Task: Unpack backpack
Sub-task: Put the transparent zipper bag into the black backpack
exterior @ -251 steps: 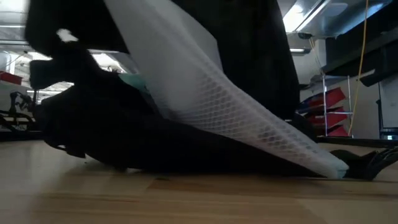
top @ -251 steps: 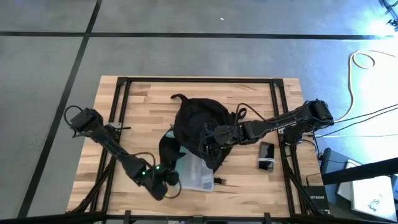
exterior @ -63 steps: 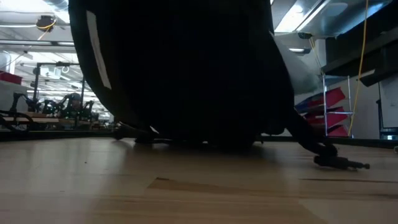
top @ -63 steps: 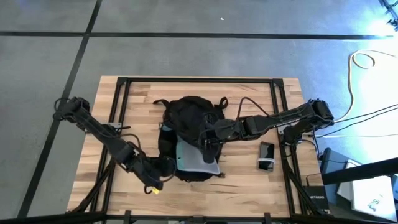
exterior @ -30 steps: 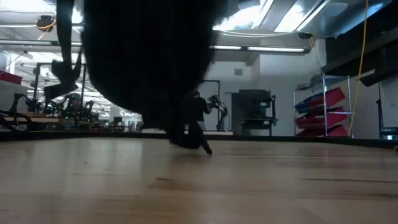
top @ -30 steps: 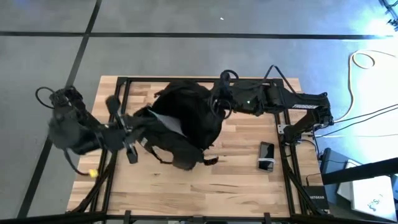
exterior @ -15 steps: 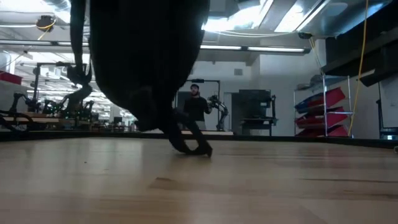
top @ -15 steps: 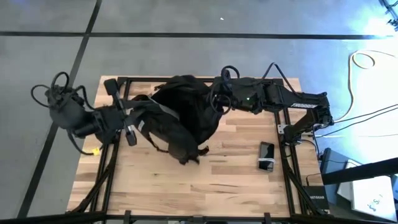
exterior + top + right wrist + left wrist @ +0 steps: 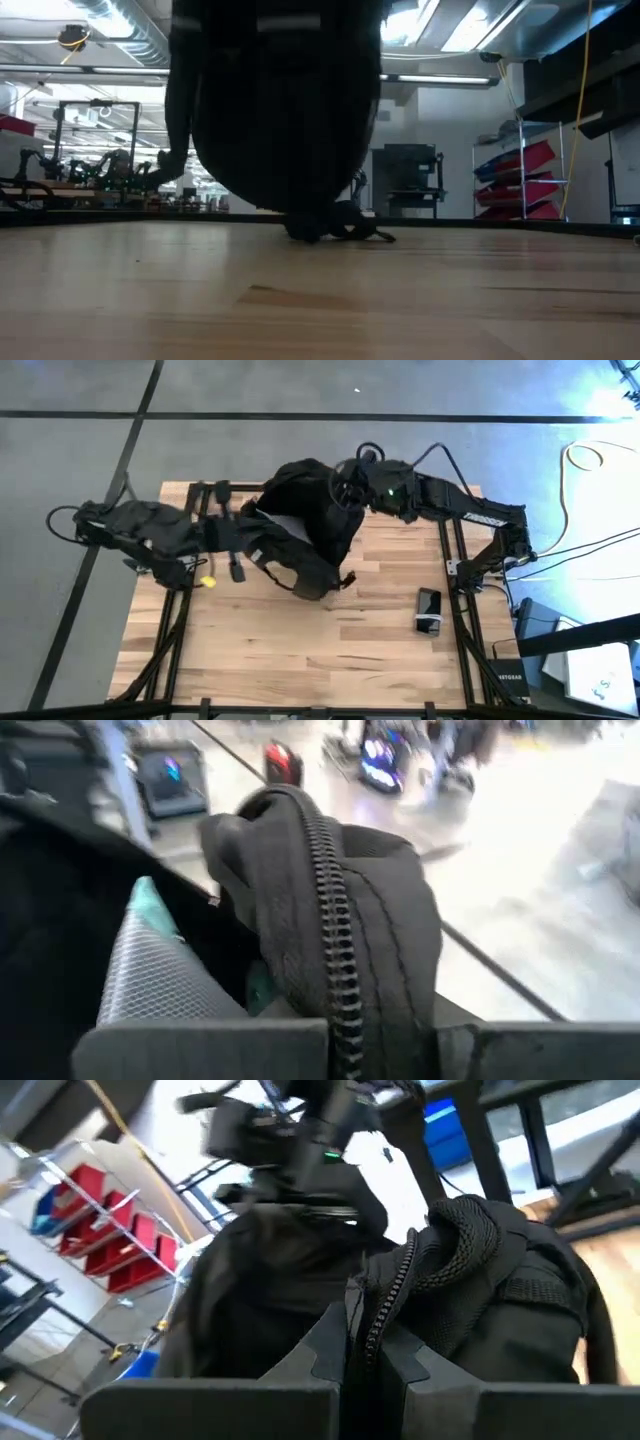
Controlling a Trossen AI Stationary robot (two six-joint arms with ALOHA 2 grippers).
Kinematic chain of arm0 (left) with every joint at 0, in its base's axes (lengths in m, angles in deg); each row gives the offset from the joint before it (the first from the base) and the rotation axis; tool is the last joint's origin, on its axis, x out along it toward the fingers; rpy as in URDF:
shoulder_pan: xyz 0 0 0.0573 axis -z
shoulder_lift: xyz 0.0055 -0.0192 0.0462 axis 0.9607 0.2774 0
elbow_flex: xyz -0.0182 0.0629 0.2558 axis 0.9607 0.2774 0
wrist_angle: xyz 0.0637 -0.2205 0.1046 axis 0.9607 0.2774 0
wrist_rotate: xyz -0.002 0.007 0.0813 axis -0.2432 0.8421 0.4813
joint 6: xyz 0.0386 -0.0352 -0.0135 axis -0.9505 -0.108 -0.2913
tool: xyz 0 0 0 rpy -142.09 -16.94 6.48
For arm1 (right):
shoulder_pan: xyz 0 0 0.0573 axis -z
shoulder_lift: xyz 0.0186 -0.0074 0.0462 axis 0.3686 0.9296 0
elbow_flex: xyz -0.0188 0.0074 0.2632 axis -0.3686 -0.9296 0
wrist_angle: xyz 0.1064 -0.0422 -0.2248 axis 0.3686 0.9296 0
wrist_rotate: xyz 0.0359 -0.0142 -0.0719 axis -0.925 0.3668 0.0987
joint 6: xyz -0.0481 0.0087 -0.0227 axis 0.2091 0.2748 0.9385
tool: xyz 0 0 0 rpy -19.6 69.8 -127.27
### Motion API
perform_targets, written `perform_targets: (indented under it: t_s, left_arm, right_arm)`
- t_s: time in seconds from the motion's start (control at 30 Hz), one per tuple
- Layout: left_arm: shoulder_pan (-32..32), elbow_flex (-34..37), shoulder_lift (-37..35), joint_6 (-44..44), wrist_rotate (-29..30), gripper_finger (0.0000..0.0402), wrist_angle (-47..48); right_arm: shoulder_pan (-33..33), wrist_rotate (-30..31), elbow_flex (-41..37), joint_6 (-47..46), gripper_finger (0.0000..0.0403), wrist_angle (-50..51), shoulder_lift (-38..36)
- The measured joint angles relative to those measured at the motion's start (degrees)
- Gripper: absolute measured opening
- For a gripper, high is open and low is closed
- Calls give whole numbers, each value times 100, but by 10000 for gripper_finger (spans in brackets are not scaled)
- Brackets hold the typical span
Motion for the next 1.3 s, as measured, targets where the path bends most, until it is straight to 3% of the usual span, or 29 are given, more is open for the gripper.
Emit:
perform_targets:
  t_s: [0.23,0.37,0.5,0.63,0.73,0.83,1.07,1.3]
  left_arm:
    - [-1613,940,28,-81,-2017,0,-1491]
    - [-2578,1202,163,47,-2816,0,-2150]
    - [-3480,1251,480,380,-3879,0,-2473]
    - [-3959,1252,819,927,-4867,0,-2280]
    - [-3943,1358,1025,1105,-5488,0,-2032]
    - [-3534,1769,1062,1247,-5654,0,-2087]
    - [-2240,3243,1064,1288,-4888,0,-2757]
    - [-1315,4984,1069,2023,-4603,0,-4552]
  right_arm:
    - [922,-152,153,-411,1,403,-35]
    - [1496,-221,159,-561,1,471,-47]
    - [1863,-197,159,-834,1,466,-47]
    - [1891,-68,159,-828,1,524,-47]
    - [1868,-75,159,-823,1,782,-47]
    - [1699,-142,99,-1008,1,1188,-66]
    - [904,-343,-1126,-1056,1,1425,-69]
    - [-79,-704,-2830,-1304,1,-33,-59]
